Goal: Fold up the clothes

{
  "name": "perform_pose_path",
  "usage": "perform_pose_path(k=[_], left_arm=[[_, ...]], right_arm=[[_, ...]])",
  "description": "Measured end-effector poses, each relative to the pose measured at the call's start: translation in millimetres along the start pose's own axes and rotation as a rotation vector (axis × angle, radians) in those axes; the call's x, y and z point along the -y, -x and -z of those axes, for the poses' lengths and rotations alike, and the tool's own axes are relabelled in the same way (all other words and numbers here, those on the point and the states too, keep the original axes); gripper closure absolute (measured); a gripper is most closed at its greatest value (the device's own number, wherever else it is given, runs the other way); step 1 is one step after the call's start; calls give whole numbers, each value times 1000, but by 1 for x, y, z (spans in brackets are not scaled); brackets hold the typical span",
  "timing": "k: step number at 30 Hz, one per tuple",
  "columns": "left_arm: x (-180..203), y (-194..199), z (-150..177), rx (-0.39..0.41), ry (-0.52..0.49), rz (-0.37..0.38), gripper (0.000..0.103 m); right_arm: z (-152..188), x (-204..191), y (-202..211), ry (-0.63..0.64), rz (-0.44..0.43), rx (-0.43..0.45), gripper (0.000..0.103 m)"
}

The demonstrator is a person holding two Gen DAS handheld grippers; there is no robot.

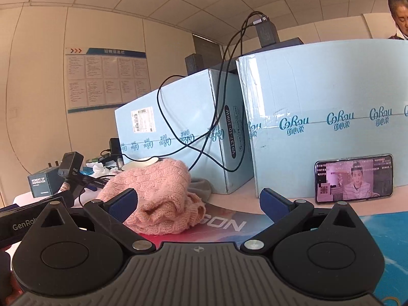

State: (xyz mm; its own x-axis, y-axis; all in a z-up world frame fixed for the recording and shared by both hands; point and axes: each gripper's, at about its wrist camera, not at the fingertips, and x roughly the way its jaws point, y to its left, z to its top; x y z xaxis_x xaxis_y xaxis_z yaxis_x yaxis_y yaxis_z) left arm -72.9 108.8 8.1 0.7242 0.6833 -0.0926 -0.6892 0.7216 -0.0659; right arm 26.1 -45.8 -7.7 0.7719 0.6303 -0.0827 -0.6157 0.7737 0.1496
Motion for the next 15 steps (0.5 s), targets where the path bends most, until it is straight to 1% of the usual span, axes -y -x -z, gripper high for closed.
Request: perform_pose_path(k=[3, 6, 10, 15], left_arm=[[5, 7, 1, 50, -21, -43, 0], [7, 12, 1, 83, -26, -87, 0], [9, 15, 1, 99, -36, -105, 0], [7, 16, 1, 105, -20, -87, 0]], right_arm=[[0, -7, 6, 63, 0, 60, 0], [0, -9, 6, 79, 0, 58, 0], [0, -7, 4, 71, -5, 50, 0], [1, -7, 3, 63, -5, 43, 0]])
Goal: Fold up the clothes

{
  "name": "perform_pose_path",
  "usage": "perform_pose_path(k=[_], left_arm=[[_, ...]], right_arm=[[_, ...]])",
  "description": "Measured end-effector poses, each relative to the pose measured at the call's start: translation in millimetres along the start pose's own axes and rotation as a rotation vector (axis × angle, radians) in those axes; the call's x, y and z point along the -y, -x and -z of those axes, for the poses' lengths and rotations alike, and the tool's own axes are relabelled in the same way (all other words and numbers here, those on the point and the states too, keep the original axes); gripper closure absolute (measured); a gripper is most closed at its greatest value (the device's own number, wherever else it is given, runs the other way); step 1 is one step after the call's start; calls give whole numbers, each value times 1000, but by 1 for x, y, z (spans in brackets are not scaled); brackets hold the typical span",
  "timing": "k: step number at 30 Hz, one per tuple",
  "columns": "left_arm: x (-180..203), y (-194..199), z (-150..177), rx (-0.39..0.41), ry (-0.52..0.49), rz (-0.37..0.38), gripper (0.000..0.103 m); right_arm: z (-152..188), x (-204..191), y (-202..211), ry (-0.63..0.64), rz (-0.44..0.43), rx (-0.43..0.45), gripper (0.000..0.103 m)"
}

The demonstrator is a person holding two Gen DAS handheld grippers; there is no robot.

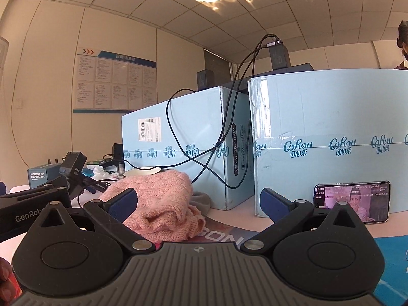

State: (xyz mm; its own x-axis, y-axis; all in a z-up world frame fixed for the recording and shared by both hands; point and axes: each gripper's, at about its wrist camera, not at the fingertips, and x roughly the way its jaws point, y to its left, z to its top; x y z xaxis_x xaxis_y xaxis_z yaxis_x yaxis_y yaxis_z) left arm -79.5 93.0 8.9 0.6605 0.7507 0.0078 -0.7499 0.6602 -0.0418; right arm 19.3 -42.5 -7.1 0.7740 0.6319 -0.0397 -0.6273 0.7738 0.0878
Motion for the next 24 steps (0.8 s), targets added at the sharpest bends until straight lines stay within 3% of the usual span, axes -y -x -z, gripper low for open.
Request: perform_pose_path(k=[24], left_arm=[[-3, 1, 1, 15, 36, 3, 0]], right_arm=[[2, 4, -1, -28, 3, -17, 0]])
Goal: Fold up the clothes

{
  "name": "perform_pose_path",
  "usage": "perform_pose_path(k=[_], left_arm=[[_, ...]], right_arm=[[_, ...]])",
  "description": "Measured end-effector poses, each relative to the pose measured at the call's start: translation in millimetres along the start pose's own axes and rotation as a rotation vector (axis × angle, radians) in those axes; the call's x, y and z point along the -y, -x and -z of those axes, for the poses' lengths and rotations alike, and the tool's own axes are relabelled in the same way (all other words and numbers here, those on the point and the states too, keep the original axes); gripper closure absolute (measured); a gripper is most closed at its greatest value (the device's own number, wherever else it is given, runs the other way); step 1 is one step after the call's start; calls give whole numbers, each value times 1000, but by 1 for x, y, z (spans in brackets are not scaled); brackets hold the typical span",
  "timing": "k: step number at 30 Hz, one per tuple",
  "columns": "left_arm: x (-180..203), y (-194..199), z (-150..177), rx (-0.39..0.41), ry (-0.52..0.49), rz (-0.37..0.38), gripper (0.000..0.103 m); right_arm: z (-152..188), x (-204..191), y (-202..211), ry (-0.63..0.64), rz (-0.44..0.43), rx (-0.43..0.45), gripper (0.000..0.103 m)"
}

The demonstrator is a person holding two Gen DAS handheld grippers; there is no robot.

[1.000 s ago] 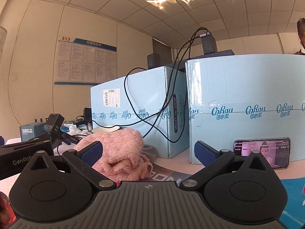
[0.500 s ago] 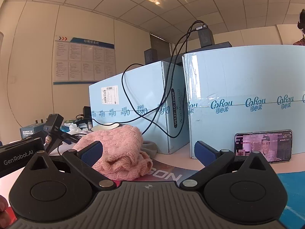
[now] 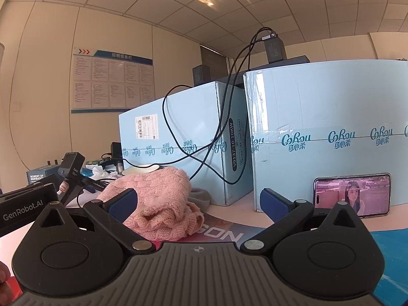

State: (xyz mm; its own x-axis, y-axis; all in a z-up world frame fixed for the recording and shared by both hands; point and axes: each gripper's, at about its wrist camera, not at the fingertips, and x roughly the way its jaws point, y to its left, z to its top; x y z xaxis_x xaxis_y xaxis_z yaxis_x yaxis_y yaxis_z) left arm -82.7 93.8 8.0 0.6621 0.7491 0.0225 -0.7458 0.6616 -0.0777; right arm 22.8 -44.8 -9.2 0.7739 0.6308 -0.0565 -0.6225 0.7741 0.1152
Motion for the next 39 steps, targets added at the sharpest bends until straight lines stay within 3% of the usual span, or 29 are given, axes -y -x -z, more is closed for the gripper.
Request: perform_pose_path(k=[39], left_arm=[[3, 2, -1, 1, -13, -2, 0]], right_arm=[[-1, -1, -1, 10, -2, -3, 0]])
